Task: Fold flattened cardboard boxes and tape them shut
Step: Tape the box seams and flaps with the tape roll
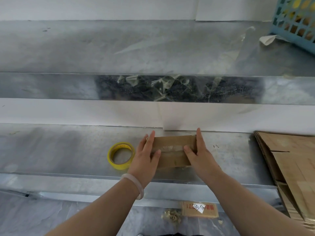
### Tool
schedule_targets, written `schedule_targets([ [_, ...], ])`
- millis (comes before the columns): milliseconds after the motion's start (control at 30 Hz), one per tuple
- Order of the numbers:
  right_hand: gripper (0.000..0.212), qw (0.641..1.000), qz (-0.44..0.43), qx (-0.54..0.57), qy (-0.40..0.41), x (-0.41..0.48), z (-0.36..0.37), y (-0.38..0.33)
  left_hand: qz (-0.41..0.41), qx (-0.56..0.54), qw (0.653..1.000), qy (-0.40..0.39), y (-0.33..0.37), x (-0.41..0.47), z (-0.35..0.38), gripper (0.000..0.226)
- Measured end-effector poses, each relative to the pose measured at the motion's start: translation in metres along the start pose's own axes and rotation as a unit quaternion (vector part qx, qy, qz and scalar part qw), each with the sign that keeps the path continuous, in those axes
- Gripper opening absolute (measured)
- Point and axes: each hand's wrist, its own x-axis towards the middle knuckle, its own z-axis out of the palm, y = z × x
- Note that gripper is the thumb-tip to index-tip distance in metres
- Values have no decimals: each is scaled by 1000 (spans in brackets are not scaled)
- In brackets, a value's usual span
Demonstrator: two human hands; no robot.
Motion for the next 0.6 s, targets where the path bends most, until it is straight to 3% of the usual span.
schedule_targets([
  [167,96,1000,26,-5,7,8,-1,1,-66,-37,997,28,-5,12,7,74],
  [367,95,996,69,40,30,16,7,-3,-119,-74,990,2,-7,28,14,58],
  [600,62,998,63,12,27,17,6,-3,-120,-74,990,-27,-13,30,12,54],
])
